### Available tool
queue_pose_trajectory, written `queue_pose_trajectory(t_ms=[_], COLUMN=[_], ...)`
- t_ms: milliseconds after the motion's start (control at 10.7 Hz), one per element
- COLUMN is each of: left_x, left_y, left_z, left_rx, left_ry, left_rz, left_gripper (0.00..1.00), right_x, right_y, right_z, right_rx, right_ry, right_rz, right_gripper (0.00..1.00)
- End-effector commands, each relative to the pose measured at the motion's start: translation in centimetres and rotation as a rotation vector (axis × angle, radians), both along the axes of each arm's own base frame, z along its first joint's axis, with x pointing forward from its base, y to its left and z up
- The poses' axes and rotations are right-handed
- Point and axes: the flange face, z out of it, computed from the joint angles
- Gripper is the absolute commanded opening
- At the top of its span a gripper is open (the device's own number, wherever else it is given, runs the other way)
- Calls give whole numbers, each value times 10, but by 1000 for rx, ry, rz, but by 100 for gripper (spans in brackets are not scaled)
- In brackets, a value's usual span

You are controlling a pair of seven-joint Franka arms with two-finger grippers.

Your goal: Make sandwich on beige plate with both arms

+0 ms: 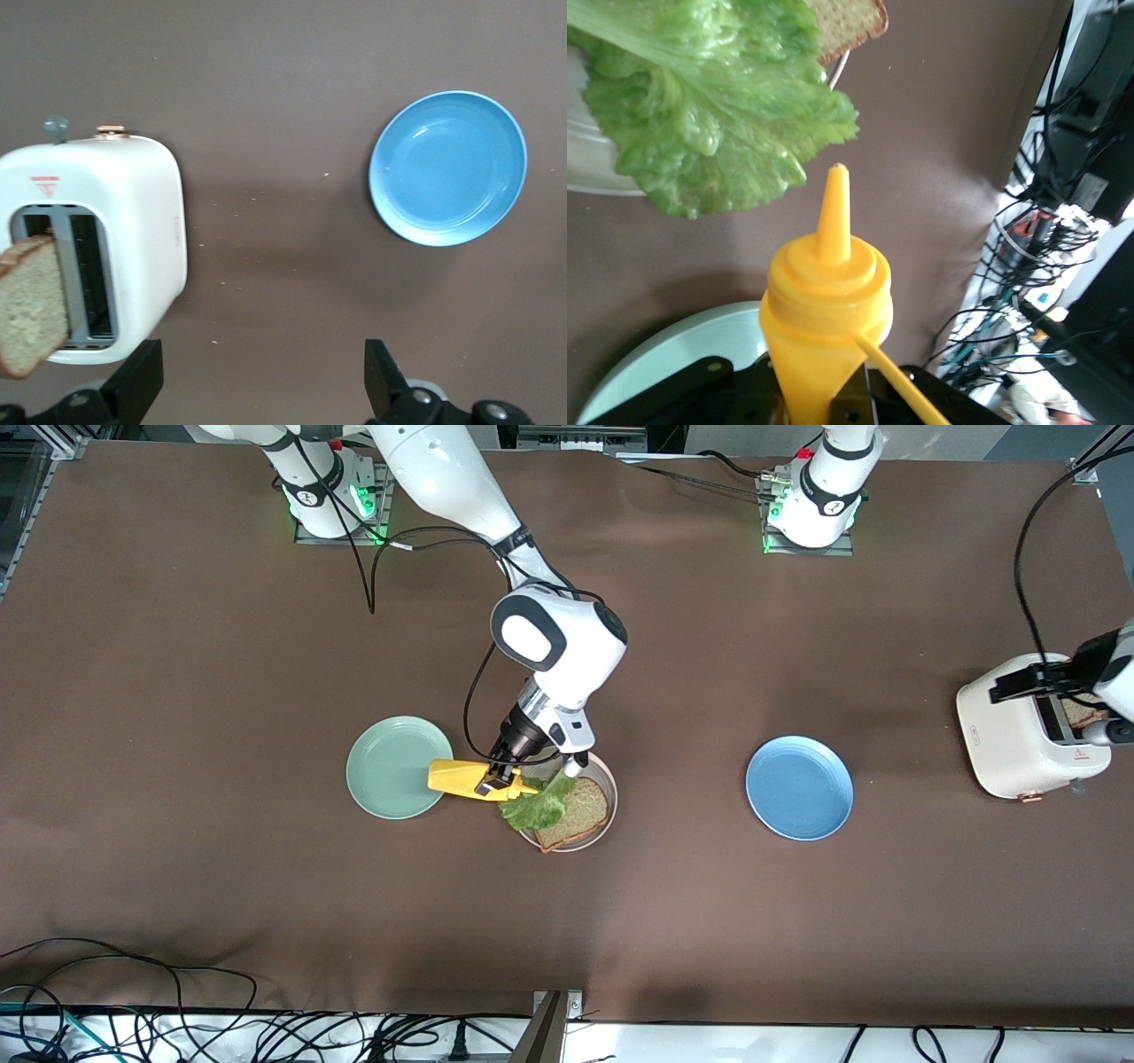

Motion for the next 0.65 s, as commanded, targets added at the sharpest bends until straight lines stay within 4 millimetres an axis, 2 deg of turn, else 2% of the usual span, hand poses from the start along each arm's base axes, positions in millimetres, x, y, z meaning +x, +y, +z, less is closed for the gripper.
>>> queue_pose_trajectory(t_ms=[0, 187, 280, 374, 467, 560], left_x=[-11, -19, -28, -32, -39, -46], left_y=[40, 63, 87, 98, 119, 135], left_z=[9, 8, 8, 7, -1, -8], left_rx=[7, 6, -1, -13, -38, -58], left_ry=[-4, -1, -4, -5, 1, 4], left_rz=[-18, 19, 57, 6, -30, -68], left_gripper=[100, 100, 100, 100, 100, 100], right_x=[-1, 4, 7, 11, 16, 15], right_y=[-33, -65, -80, -96, -115, -120], right_z=[25, 28, 29, 34, 39, 43], right_rx=[153, 324, 401, 470, 532, 574], right_ry=[82, 162, 167, 165, 179, 215], right_rz=[-106, -231, -258, -288, -332, -350], right_gripper=[0, 0, 0, 0, 0, 0])
